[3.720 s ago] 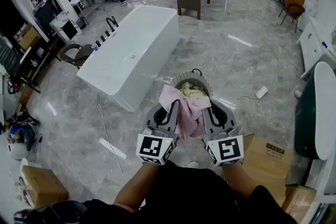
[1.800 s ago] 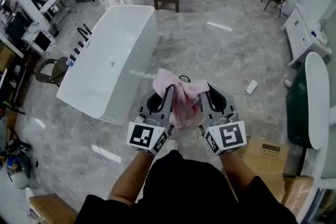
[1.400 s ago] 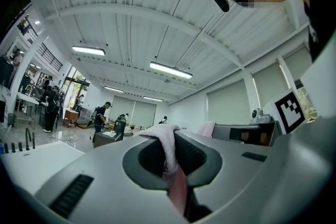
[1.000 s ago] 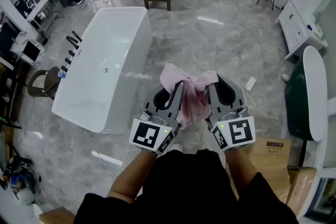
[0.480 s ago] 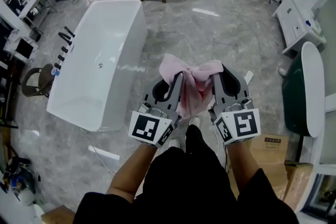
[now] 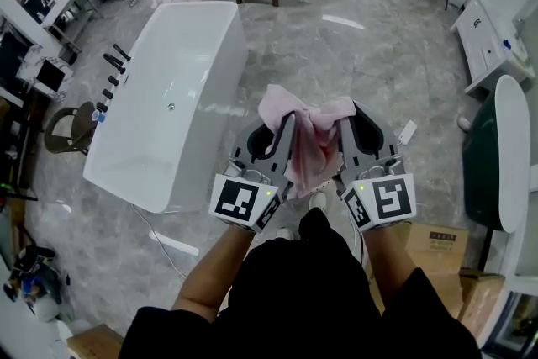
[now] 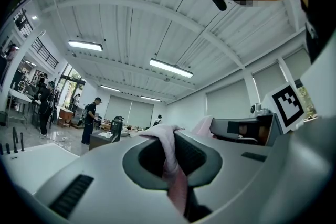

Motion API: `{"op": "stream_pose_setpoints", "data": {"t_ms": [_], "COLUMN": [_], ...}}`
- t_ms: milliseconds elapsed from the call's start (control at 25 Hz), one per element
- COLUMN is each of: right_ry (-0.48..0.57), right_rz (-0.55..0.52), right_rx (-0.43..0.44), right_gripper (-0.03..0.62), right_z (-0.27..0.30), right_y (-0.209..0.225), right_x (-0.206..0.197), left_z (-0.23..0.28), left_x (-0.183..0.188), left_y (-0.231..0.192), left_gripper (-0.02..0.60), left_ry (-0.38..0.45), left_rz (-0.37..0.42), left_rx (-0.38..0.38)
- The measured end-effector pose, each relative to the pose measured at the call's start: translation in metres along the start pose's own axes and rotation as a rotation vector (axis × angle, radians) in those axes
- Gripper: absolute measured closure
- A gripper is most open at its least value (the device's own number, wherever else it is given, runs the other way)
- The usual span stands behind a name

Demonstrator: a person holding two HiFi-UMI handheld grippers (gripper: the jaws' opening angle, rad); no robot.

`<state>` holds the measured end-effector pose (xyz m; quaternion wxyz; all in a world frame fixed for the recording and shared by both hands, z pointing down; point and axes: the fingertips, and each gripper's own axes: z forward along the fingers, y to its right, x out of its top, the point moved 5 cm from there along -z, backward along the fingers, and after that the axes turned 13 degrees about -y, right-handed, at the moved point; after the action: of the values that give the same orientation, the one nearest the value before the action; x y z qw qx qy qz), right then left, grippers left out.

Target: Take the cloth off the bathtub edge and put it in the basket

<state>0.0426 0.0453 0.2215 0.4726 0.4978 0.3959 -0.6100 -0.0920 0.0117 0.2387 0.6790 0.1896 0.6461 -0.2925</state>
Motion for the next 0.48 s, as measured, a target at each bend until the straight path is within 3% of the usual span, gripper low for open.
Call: {"op": "stream_pose_setpoints", "data": {"t_ms": [480], "right_ry": [-0.040], "right_rz": [0.009], "right_rx": [0.019], "right_gripper": [0.551], "right_z": [0.034], "right_y": [0.026], "right_x": [-0.010], "left_z": [0.044], "left_x": [-0.010], "left_y": [-0.021], "left_gripper": [0.548], "left_ry": [-0.038], "left_rz": [-0.006], "left_rx": [0.020]}}
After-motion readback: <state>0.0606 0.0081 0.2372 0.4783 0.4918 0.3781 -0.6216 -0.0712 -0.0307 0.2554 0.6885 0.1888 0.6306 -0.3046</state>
